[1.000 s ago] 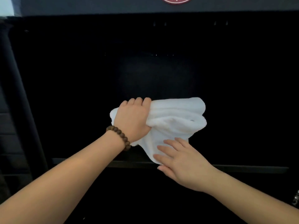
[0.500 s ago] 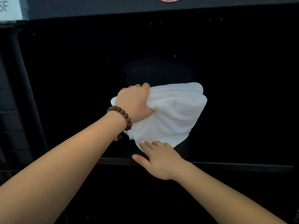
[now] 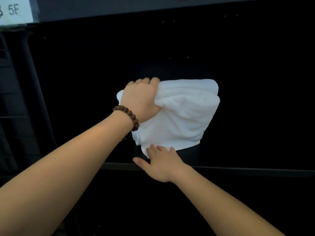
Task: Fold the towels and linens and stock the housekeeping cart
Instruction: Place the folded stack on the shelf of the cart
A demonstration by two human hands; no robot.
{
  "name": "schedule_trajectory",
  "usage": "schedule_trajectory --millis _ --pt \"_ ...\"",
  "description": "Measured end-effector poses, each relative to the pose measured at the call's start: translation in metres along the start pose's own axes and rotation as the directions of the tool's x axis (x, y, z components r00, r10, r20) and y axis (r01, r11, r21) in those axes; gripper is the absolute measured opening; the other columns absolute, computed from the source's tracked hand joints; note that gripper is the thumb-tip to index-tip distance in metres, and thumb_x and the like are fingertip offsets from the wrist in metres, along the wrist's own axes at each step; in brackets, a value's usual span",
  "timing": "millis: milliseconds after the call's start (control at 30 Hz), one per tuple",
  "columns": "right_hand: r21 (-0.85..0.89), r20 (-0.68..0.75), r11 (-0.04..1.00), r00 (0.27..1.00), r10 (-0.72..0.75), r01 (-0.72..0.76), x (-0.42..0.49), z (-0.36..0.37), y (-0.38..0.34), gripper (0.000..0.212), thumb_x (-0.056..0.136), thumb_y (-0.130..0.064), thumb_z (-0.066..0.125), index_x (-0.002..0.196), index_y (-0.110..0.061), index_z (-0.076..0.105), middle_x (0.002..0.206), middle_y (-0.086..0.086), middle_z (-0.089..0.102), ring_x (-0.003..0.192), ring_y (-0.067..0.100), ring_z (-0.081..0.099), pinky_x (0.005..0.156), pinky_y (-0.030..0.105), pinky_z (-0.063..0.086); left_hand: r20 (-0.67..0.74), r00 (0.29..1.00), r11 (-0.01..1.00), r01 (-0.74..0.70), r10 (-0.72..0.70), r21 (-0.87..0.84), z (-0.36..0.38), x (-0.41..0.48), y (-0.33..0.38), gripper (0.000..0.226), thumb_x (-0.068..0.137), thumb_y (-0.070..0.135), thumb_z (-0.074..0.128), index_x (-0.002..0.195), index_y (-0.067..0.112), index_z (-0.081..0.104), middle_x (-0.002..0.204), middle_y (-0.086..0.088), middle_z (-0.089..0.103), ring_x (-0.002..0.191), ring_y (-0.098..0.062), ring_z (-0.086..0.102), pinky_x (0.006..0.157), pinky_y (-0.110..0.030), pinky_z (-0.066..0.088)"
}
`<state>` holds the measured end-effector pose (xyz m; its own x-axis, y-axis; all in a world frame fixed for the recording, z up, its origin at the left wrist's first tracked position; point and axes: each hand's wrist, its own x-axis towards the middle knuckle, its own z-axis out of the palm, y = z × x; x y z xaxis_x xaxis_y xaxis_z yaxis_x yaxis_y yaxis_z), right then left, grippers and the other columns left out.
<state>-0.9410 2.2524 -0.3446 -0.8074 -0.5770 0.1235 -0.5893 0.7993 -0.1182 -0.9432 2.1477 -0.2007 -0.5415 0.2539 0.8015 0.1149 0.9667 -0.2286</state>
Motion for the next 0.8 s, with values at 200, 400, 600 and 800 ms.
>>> schedule_trajectory --millis 200,400,600,800 --pt "-0.059 -0.180 0.998 0.983 0.013 -0.024 0.020 0.006 -0.001 0.105 0.074 -0.079 -0.006 0.114 -0.010 0.063 0.123 0.013 0.049 0.117 0.030 0.040 0.090 0.046 0.036 -0.007 1.000 1.000 0.002 -0.002 -0.011 0.001 -0.005 -0.003 0.049 0.085 0.043 0.059 0.126 0.020 0.047 0.108 -0.001 0.059 0.097 -0.021 0.056 0.088 -0.034 0.042" --pt "-0.040 0.061 0.994 0.992 0.106 -0.104 0.042 -0.005 0.000 0.088 0.088 -0.072 0.010 0.147 -0.010 0.031 0.155 0.011 0.024 0.143 0.029 0.018 0.111 0.055 0.016 -0.029 1.000 1.000 -0.003 0.002 -0.010 -0.007 -0.002 -0.003 0.051 0.085 0.043 0.059 0.129 0.020 0.045 0.112 0.000 0.058 0.101 -0.021 0.054 0.091 -0.035 0.041" --pt "-0.149 -0.281 0.987 0.955 -0.095 0.054 -0.030 -0.009 -0.028 0.053 0.093 -0.054 0.033 0.102 -0.011 0.064 0.100 0.005 0.052 0.096 0.023 0.046 0.091 0.043 0.041 0.000 1.000 1.000 -0.007 0.007 0.001 -0.006 -0.010 -0.006 0.051 0.086 0.042 0.059 0.130 0.020 0.045 0.113 -0.001 0.057 0.102 -0.021 0.054 0.092 -0.033 0.040" --pt "-0.303 -0.834 0.947 0.512 -0.208 -0.109 -0.097 -0.083 -0.016 0.065 0.067 -0.035 0.077 0.121 -0.002 0.058 0.123 0.021 0.056 0.117 0.036 0.045 0.096 0.050 0.045 0.019 0.999 0.999 -0.042 0.042 -0.015 -0.012 -0.019 -0.005 0.054 0.084 0.042 0.059 0.131 0.020 0.044 0.115 0.000 0.057 0.104 -0.022 0.054 0.093 -0.034 0.039"
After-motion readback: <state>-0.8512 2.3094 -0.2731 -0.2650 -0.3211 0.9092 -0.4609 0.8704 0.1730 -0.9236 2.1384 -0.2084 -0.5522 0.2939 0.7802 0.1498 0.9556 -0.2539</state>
